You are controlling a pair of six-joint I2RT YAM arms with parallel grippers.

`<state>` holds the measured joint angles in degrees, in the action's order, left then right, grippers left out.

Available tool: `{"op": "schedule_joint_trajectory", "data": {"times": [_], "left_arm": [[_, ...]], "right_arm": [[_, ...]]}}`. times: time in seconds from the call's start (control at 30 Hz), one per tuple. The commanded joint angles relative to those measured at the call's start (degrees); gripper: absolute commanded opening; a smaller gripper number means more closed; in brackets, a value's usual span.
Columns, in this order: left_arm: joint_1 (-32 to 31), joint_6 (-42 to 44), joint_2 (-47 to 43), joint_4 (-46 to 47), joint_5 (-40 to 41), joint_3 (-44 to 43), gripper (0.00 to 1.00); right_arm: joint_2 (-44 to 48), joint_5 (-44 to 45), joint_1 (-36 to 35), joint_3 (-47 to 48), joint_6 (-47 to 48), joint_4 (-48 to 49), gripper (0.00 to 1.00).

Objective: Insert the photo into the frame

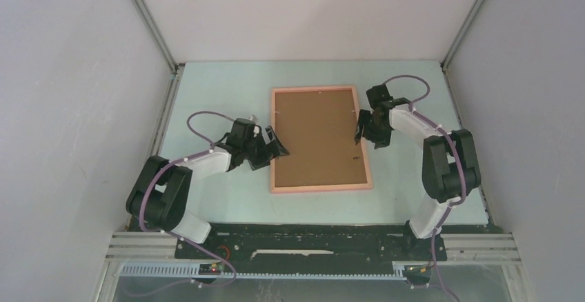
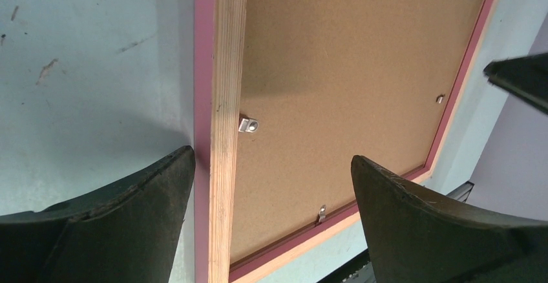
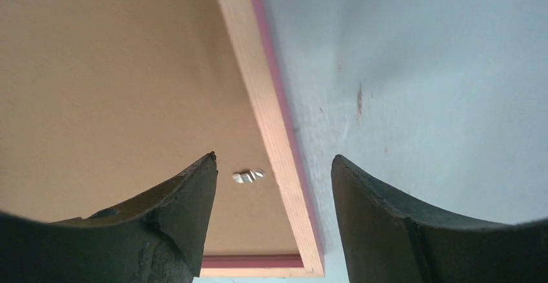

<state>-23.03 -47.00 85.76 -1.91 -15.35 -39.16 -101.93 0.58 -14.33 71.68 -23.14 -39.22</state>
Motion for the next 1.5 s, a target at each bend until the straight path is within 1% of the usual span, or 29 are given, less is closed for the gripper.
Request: {"op": "schedule_joint_trajectory", "data": {"times": [0.0, 0.07, 0.13, 0.2, 0.4, 0.6, 0.7, 0.73, 0.83, 0.87, 1.0, 1.13, 1.23, 1.37, 1.47], "left_arm": [[-0.06, -0.19, 0.38, 3.64, 0.21, 0.82, 0.96], [-0.08, -0.2, 0.42, 3.95, 0.03, 0.92, 0.96], [0.0, -0.19, 0.63, 4.25, -0.38, 0.92, 0.96], [-0.03, -0.19, 0.64, 4.39, -0.51, 0.92, 0.96], [-0.01, -0.11, 0.71, 4.63, -0.62, 1.01, 0.96], [0.0, -0.11, 0.99, 4.62, -0.95, 0.84, 0.95], [-0.02, -0.11, 0.91, 4.72, -0.89, 0.92, 0.95], [-0.05, -0.11, 0.9, 4.72, -0.97, 0.92, 0.95], [0.0, -0.04, 0.9, 4.72, -0.98, 0.92, 0.95], [0.0, -0.1, 0.97, 4.68, -0.91, 0.92, 0.95], [-0.06, -0.11, 0.99, 4.81, -0.98, 0.92, 0.95], [0.0, -0.11, 0.9, 4.82, -0.92, 1.01, 0.95], [0.01, -0.11, 0.84, 4.9, -1.0, 1.01, 0.95], [0.04, -0.11, 0.82, 4.98, -1.09, 1.1, 0.95], [0.08, -0.04, 0.82, 5.08, -1.19, 1.1, 0.96]], "right_arm": [[3.15, 0.27, -0.8, -4.6, -2.9, 0.47, 0.72], [2.47, 0.05, -1.1, -4.83, -3.32, 0.59, 0.72], [1.25, -2.78, -1.28, -4.78, -3.86, 1.14, 0.72], [0.41, -3.56, -2.03, -4.81, -4.37, 1.5, 0.71], [-0.71, 1.31, -5.61, -4.88, -4.26, 0.49, 0.69], [-1.34, 3.04, -7.14, -4.82, -3.83, -0.43, 0.6], [-1.34, 2.67, -7.19, -5.3, -3.41, -0.4, 0.53], [-1.2, 2.43, -7.31, -5.52, -3.43, -0.44, 0.52], [0.31, 2.78, -7.79, -6.62, -3.11, -0.54, 0.58], [0.7, 3.17, -7.82, -7.11, -2.94, -0.63, 0.59], [1.21, 4.68, -7.96, -7.81, -2.1, -1.01, 0.58], [0.8, 4.36, -8.25, -7.94, -1.86, -0.76, 0.57], [0.59, 4.63, -9.22, -8.1, -1.39, -1.01, 0.53], [0.59, 5.14, -9.5, -9.23, -0.21, -1.06, 0.41], [0.69, 5.01, -9.49, -9.92, 0.62, -1.19, 0.37]]}}
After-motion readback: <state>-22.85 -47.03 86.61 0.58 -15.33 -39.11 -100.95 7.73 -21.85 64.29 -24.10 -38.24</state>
